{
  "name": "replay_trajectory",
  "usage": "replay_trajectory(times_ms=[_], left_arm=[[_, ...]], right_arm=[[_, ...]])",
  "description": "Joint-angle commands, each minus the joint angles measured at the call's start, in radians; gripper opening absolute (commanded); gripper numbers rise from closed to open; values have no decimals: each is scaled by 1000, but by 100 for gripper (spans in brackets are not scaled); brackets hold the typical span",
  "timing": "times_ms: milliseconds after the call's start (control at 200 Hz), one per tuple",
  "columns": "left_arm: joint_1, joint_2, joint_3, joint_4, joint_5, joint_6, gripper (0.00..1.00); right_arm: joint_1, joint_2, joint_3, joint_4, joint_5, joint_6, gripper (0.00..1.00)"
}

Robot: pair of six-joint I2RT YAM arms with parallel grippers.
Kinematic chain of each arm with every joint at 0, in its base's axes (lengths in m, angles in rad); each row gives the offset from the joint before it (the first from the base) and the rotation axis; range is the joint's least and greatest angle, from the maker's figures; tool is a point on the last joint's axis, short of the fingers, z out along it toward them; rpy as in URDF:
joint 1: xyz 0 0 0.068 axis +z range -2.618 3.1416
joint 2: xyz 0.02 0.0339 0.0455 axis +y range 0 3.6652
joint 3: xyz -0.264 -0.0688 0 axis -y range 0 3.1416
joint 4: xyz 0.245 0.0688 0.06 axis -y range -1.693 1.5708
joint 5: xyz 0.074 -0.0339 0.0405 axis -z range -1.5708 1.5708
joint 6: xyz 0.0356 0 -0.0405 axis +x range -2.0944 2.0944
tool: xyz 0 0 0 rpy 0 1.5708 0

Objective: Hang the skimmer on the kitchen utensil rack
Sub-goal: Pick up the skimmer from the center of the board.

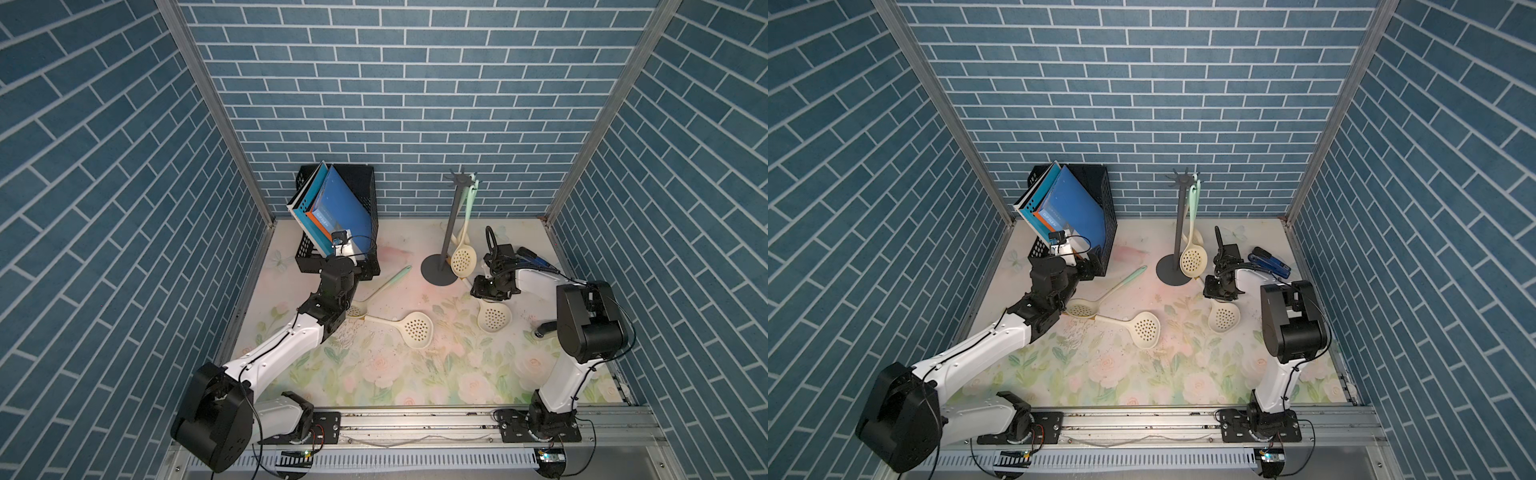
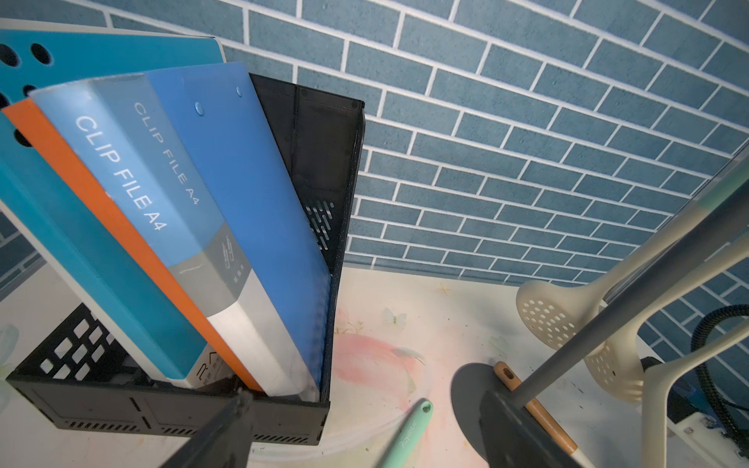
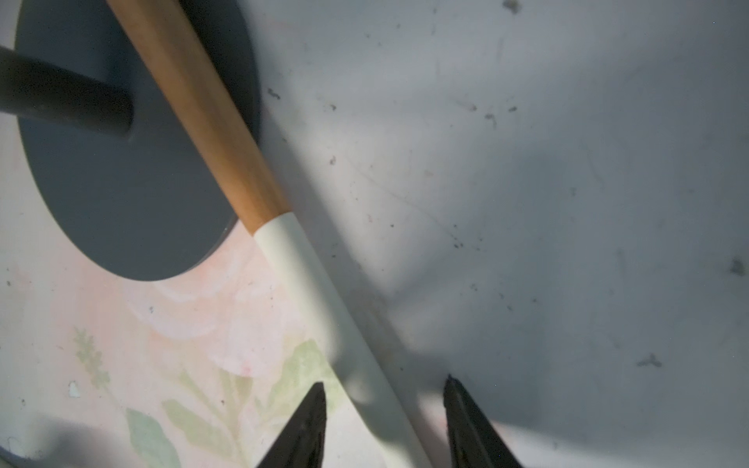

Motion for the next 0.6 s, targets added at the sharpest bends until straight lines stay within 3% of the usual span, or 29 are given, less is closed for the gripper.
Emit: replay_trajectory(times_ms=[0, 240, 425, 595], left_arm=[[9, -12, -11, -8, 0, -7, 92], [10, -2, -8, -5, 17, -14, 93], [10, 4, 0, -10, 22, -15, 93], [11, 3, 1, -13, 23, -15, 93]], right_arm=[[7, 50, -4, -65, 28, 20, 39], [7, 60, -25, -68, 45, 41, 24], [7, 70, -44, -79, 53, 53, 0], [5, 34, -79, -86, 83, 60, 0]])
